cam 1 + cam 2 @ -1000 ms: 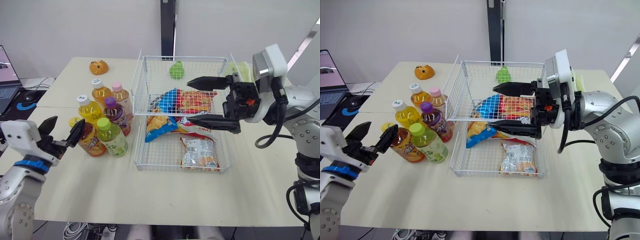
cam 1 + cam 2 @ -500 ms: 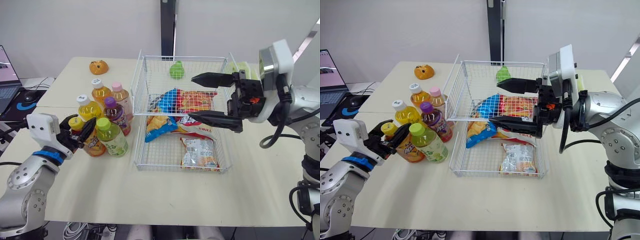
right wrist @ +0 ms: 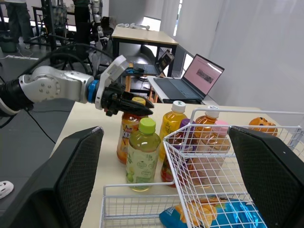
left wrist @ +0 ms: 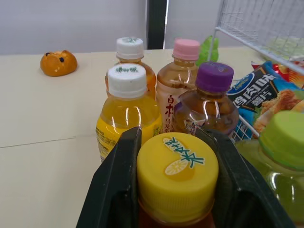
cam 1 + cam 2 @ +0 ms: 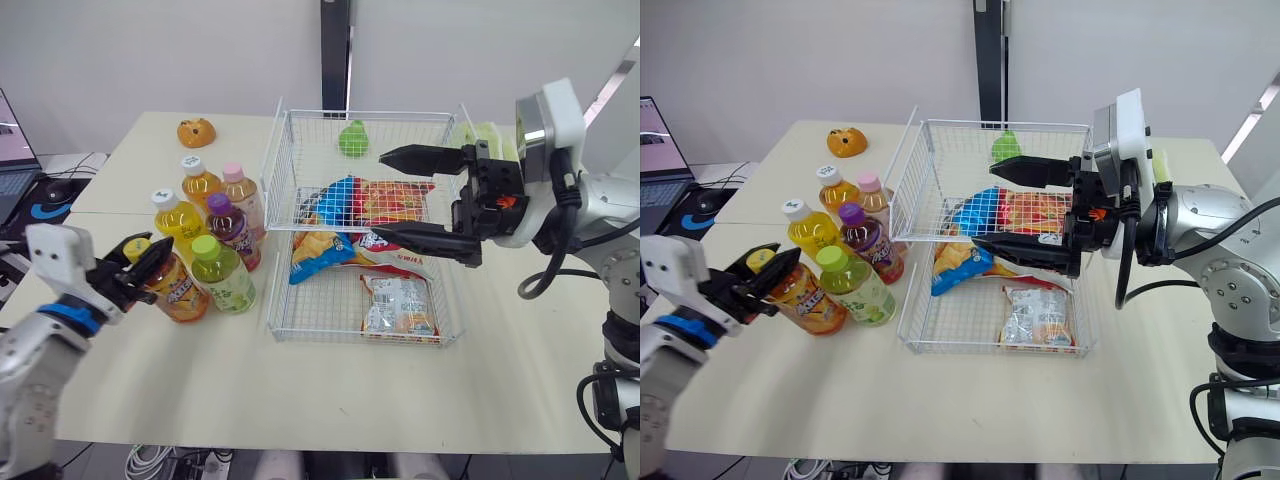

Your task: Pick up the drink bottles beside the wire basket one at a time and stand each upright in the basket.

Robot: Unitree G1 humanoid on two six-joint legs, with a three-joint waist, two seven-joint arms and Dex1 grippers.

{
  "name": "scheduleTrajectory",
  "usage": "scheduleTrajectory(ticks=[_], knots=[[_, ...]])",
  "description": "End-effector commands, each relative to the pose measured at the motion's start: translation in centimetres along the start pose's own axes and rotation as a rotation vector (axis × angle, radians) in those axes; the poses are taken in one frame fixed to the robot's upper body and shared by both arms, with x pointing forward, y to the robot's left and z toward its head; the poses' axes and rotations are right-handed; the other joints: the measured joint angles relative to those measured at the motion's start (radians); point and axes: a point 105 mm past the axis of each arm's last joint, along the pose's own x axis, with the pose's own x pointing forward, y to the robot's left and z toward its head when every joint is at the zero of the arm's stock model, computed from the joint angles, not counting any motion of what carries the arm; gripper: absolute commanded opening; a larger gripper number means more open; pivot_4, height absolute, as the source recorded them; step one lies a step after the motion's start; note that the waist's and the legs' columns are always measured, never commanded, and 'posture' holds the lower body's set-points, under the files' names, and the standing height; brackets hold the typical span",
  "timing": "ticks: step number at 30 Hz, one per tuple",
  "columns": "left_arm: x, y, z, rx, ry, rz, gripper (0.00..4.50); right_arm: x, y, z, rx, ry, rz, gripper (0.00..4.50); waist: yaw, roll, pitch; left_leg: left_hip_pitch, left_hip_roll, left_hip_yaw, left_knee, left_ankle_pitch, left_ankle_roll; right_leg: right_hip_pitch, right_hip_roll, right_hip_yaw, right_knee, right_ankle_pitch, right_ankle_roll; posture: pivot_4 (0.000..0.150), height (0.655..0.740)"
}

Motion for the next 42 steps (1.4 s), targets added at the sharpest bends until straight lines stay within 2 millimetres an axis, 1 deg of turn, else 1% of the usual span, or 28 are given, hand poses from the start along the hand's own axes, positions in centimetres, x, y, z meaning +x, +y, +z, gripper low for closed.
scheduleTrajectory(ticks=[1,3,5,8,12,15,17,20,22,24,25,27,29,30,32,33,35,37,38,40,42], knots=[[-1.3,0.1,6.8,0.074,-0.091,-0.115,1.39,0.3,0.4,1.0,-0.047,-0.038,0.017,4.50,0.000,-0.001,0.001,-0.002,0.000,-0.001,0.000,0.001,-0.001,-0.002,0.000,-0.001,0.000,0.000,0.000,0.150,0.7400],[-1.7,0.5,8.7,0.071,-0.080,-0.152,1.39,0.4,0.3,1.1,-0.054,-0.045,0.016,4.50,0.000,-0.001,0.002,-0.003,0.000,-0.002,0.001,0.001,-0.001,-0.002,0.000,-0.002,0.000,0.000,0.000,0.150,0.7400],[-2.3,0.9,10.8,0.026,-0.081,-0.194,1.39,0.6,0.2,1.1,-0.063,-0.051,0.010,4.50,0.000,-0.001,0.002,-0.005,-0.001,-0.002,0.000,0.001,-0.002,-0.004,0.000,-0.002,-0.001,0.000,0.000,0.150,0.7400],[-2.8,1.3,13.0,0.013,-0.070,-0.245,1.39,0.7,0.1,1.1,-0.071,-0.061,-0.011,4.50,-0.001,-0.001,0.002,-0.007,-0.001,-0.002,0.001,0.001,-0.002,-0.005,0.001,-0.002,-0.001,-0.001,0.001,0.150,0.7400],[-2.4,0.9,16.9,0.044,-0.121,-0.329,1.39,0.4,0.0,1.2,-0.075,-0.068,-0.049,4.50,0.003,-0.004,0.004,-0.009,-0.001,-0.001,0.001,0.002,-0.002,-0.008,0.001,-0.002,0.001,-0.001,0.002,0.150,0.7400],[-1.4,0.2,19.7,0.092,-0.198,-0.390,1.39,0.1,0.0,1.4,-0.087,-0.067,-0.092,4.50,0.008,-0.005,0.004,-0.009,-0.001,-0.001,0.002,0.002,-0.003,-0.008,0.002,-0.003,0.001,-0.001,0.002,0.150,0.7400],[-0.2,-0.4,21.8,0.092,-0.278,-0.442,1.39,-0.2,0.0,1.6,-0.090,-0.071,-0.129,4.50,0.015,-0.007,0.005,-0.010,-0.002,-0.001,0.002,0.002,-0.003,-0.008,0.002,-0.002,0.001,-0.001,0.002,0.150,0.7400],[2.5,-2.0,24.3,0.115,-0.359,-0.542,1.39,-0.9,0.1,1.8,-0.111,-0.054,-0.201,4.50,0.026,-0.008,0.005,-0.011,-0.002,-0.001,0.005,0.002,-0.002,-0.007,0.003,-0.002,0.002,0.000,0.003,0.150,0.7400],[4.7,-3.5,25.4,0.139,-0.385,-0.616,1.39,-1.5,0.1,1.8,-0.131,-0.025,-0.255,4.50,0.030,-0.008,0.005,-0.010,-0.003,-0.001,0.006,0.002,-0.002,-0.007,0.003,-0.001,0.002,0.000,0.004,0.150,0.7400],[6.5,-5.0,26.1,0.162,-0.407,-0.688,1.39,-1.9,0.0,1.8,-0.141,-0.007,-0.303,4.50,0.028,-0.008,0.005,-0.011,-0.003,0.000,0.006,0.002,-0.002,-0.008,0.004,0.000,0.002,0.000,0.006,0.150,0.7400],[7.8,-5.9,26.4,0.163,-0.429,-0.721,1.39,-2.2,-0.1,1.8,-0.149,0.004,-0.333,4.50,0.027,-0.008,0.005,-0.011,-0.003,0.000,0.006,0.002,-0.002,-0.008,0.004,0.000,0.002,0.000,0.006,0.150,0.7400],[9.7,-7.4,26.7,0.177,-0.452,-0.771,1.39,-2.6,-0.1,1.8,-0.160,0.020,-0.378,4.50,0.026,-0.008,0.005,-0.011,-0.003,0.001,0.006,0.002,-0.002,-0.009,0.004,0.001,0.002,-0.001,0.006,0.150,0.7400],[11.6,-9.4,26.8,0.173,-0.478,-0.828,1.39,-4.2,-0.7,1.8,-0.168,0.046,-0.445,4.50,0.026,-0.008,0.005,-0.013,-0.002,0.001,0.006,0.002,-0.002,-0.010,0.004,0.001,0.002,-0.001,0.007,0.150,0.7400],[12.8,-10.9,26.8,0.168,-0.495,-0.859,1.39,-5.1,-1.1,1.7,-0.182,0.077,-0.490,4.50,0.026,-0.008,0.005,-0.013,-0.002,0.001,0.006,0.002,-0.002,-0.011,0.004,0.001,0.002,-0.001,0.007,0.150,0.7400],[14.2,-13.1,26.8,0.159,-0.515,-0.903,1.39,-6.0,-1.3,1.5,-0.197,0.112,-0.537,4.50,0.026,-0.008,0.005,-0.016,-0.003,0.001,0.006,0.002,-0.002,-0.012,0.004,0.000,0.001,-0.001,0.007,0.150,0.7400],[15.1,-14.5,26.7,0.128,-0.521,-0.931,1.39,-6.3,-1.2,1.4,-0.203,0.127,-0.565,4.50,0.024,-0.008,0.005,-0.017,-0.003,0.001,0.006,0.002,-0.002,-0.013,0.004,0.000,0.000,-0.001,0.007,0.150,0.7400],[16.7,-17.7,25.7,0.120,-0.509,-0.989,1.39,-6.9,-0.9,1.6,-0.217,0.134,-0.614,4.50,0.024,-0.008,0.006,-0.018,-0.003,0.000,0.006,0.002,-0.002,-0.014,0.003,0.000,0.000,-0.001,0.007,0.150,0.7400],[17.9,-20.7,24.1,0.146,-0.481,-1.055,1.39,-7.4,-0.8,1.7,-0.232,0.143,-0.658,4.50,0.026,-0.008,0.006,-0.018,-0.003,0.000,0.005,0.002,-0.002,-0.014,0.003,-0.001,0.000,-0.001,0.007,0.150,0.7400],[18.4,-21.9,23.5,0.140,-0.469,-1.071,1.39,-7.6,-0.7,1.7,-0.231,0.143,-0.674,4.50,0.025,-0.007,0.006,-0.018,-0.003,0.000,0.005,0.002,-0.002,-0.014,0.003,-0.001,0.000,-0.001,0.008,0.150,0.7400],[19.3,-23.6,22.7,0.119,-0.452,-1.077,1.39,-7.7,-0.5,1.7,-0.230,0.150,-0.690,4.50,0.021,-0.007,0.006,-0.018,-0.003,0.000,0.006,0.002,-0.002,-0.014,0.003,0.000,0.001,-0.001,0.008,0.150,0.7400],[20.5,-25.8,21.0,0.150,-0.417,-1.067,1.39,-8.0,-0.4,1.7,-0.238,0.159,-0.715,4.50,0.016,-0.006,0.007,-0.017,-0.003,0.001,0.006,0.002,-0.002,-0.014,0.003,0.000,0.002,-0.001,0.008,0.150,0.7400]])
